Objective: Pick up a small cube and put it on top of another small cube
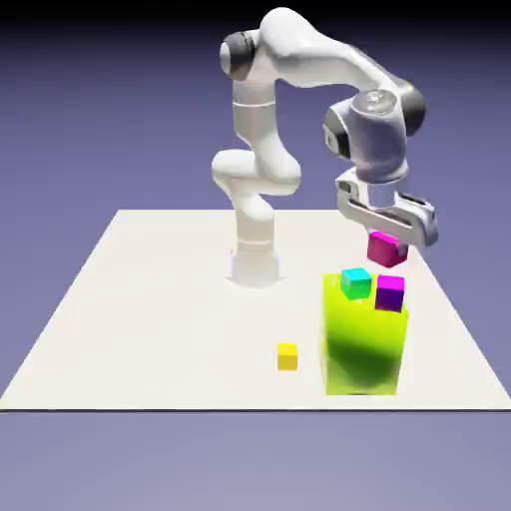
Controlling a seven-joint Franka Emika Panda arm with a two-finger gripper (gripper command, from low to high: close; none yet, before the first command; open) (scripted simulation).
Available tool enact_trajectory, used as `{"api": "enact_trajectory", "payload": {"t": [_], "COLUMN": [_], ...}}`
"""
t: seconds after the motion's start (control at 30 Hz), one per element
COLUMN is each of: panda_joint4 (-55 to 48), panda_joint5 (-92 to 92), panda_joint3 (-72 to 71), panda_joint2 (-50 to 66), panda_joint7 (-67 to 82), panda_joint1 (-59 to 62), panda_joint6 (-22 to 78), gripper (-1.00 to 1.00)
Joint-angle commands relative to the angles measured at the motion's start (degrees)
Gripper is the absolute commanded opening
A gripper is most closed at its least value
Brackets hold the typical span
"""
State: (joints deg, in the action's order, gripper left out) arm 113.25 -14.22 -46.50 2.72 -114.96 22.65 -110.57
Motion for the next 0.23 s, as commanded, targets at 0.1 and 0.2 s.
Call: {"api": "enact_trajectory", "payload": {"t": [0.1, 0.2], "panda_joint4": [5.40, 3.67], "panda_joint5": [1.38, 0.96], "panda_joint3": [-0.34, -0.23], "panda_joint2": [2.82, 1.92], "panda_joint7": [-0.71, -0.49], "panda_joint1": [-1.86, -1.39], "panda_joint6": [-7.72, -5.23], "gripper": [-1.00, 1.00]}}
